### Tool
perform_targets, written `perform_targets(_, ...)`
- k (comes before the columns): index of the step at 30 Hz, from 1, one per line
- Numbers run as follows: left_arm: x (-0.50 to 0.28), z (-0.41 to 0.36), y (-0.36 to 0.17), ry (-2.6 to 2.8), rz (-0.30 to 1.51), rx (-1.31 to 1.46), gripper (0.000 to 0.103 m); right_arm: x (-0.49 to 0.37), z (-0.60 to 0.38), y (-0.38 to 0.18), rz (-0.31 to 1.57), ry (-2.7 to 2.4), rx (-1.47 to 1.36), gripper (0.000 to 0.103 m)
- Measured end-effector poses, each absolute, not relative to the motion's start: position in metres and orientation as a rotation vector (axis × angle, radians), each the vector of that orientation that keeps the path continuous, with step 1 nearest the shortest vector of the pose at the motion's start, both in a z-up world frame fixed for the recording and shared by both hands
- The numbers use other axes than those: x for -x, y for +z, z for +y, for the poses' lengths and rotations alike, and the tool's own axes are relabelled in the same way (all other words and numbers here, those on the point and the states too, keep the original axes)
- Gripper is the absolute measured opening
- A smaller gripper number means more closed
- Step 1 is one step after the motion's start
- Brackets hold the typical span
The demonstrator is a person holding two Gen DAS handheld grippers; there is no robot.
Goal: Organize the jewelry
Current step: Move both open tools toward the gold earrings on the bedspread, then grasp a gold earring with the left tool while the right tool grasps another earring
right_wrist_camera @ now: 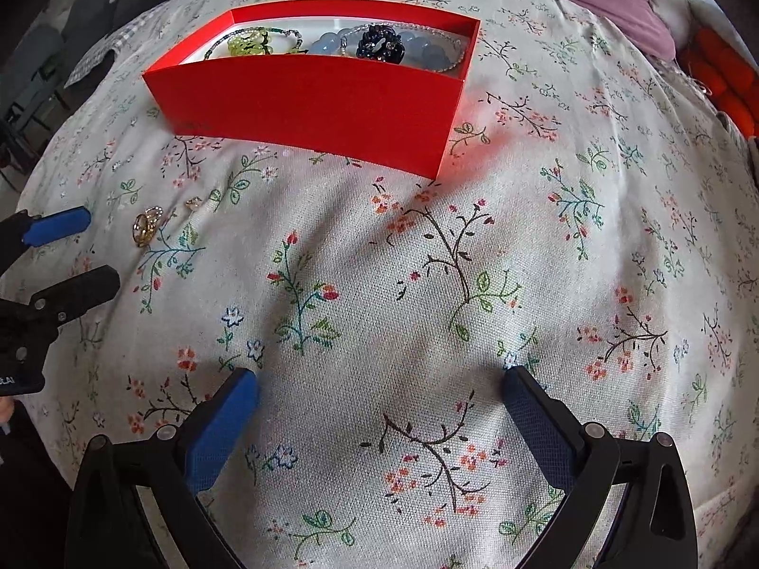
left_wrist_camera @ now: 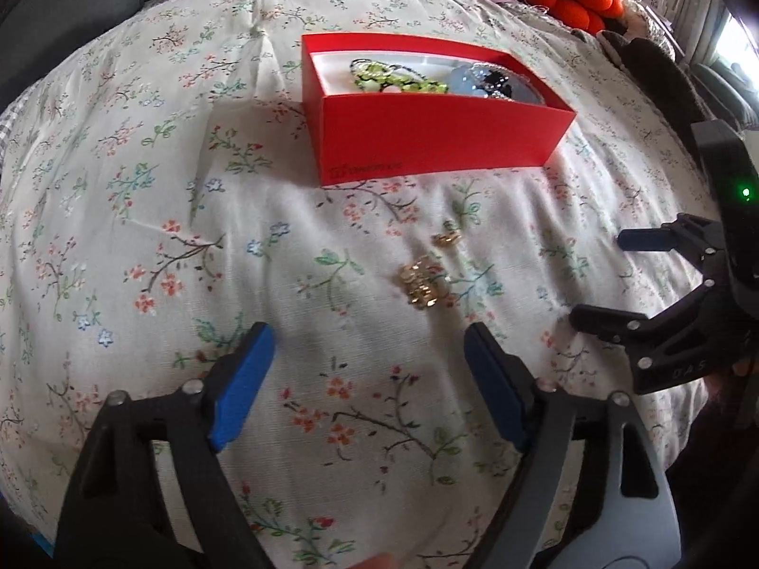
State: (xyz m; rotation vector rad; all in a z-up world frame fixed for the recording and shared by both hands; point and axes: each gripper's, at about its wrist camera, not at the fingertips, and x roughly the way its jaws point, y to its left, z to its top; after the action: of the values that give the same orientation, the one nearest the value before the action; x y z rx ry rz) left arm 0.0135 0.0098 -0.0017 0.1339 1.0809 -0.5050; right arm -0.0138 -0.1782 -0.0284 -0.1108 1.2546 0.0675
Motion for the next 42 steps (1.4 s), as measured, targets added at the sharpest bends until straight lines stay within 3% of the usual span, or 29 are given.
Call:
perform_targets(5, -0.014, -0.009, -0.003, -0.566, 1.109, -0.087, 0.042, 0.012, -0.177, -0.026, 1.262, 0.064, 0.113, 0.103)
perform_targets(10, -0.019, -0.019, -0.005, -0.542, 1.119, -0.080, 0.031, 0.011, -0.177, -0.025, 1.265, 0.063, 0.109, 0.103)
perform_targets(13, -0.021, -0.021, -0.006, -0.518, 1.125, -0.087, 0.012, 0.011, -0.176, -0.025, 1.266, 0.063, 0.109, 0.103)
perform_targets(16, -0.020, -0.020, -0.007, -0.519, 1.137, -0.073, 0.005, 0.011, -0.174, -0.025, 1.267, 0.063, 0.105, 0.103)
perform_targets(26, -0.016, -0.005, -0.002, -0.542, 1.144, -0.057, 0.003, 0.004, -0.176, -0.013, 1.245, 0.088, 0.048, 0.103)
perform_targets(27, -0.016, -0.005, -0.002, -0.545, 1.139, -0.051, 0.007, 0.004, -0.176, -0.012, 1.243, 0.088, 0.045, 0.103)
perform_targets(29, -0.016, -0.006, 0.000, -0.563, 1.136, -0.030, 0.035, 0.002, -0.175, -0.012, 1.244, 0.088, 0.041, 0.103)
perform_targets(31, -0.017, -0.007, 0.004, -0.568, 1.118, -0.011, 0.041, 0.000, -0.172, -0.013, 1.246, 0.084, 0.041, 0.103)
perform_targets(39, -0.036, -0.008, -0.002, -0.468, 1.166, 0.080, 0.039, -0.005, -0.169, -0.015, 1.245, 0.079, 0.035, 0.103)
perform_targets(41, -0.037, -0.007, -0.005, -0.448, 1.177, 0.088, 0.009, -0.005, -0.169, -0.015, 1.244, 0.081, 0.036, 0.103)
perform_targets(42, -0.037, -0.006, -0.006, -0.448, 1.186, 0.102, 0.007, -0.006, -0.171, -0.015, 1.243, 0.084, 0.036, 0.103)
